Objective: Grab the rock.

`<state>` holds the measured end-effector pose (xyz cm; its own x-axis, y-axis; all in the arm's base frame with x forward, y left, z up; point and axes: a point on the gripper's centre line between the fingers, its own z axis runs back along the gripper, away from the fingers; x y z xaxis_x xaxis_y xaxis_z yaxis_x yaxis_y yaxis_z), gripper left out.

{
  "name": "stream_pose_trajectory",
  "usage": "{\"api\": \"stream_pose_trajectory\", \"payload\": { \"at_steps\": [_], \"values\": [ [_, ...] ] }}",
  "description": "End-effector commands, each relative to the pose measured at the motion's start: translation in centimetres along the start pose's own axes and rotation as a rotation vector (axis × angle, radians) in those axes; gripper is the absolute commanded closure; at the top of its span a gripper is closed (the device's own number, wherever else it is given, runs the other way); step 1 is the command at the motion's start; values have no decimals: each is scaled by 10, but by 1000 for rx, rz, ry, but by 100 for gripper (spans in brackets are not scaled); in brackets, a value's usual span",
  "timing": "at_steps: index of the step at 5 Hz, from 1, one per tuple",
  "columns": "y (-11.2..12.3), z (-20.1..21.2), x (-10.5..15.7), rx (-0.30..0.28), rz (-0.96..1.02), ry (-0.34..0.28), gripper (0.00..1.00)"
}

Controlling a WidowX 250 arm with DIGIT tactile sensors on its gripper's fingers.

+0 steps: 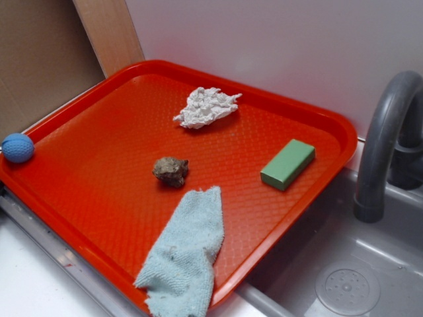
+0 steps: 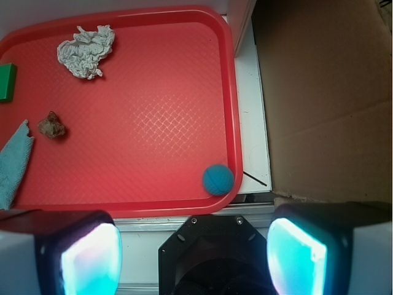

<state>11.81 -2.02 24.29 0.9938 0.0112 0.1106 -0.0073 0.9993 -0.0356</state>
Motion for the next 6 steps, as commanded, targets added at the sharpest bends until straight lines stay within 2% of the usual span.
{"api": "stream_pose_trajectory", "payload": {
  "at_steps": [1, 2, 4, 5, 6],
  "values": [
    [0, 0, 0, 0, 0, 0, 0],
    [-33, -13, 12, 6, -83, -64, 0],
    [-91, -29, 32, -2, -276, -151, 0],
    [-116, -56, 48, 12, -391, -149, 0],
    [-135, -79, 60, -9, -494, -143, 0]
  ]
}}
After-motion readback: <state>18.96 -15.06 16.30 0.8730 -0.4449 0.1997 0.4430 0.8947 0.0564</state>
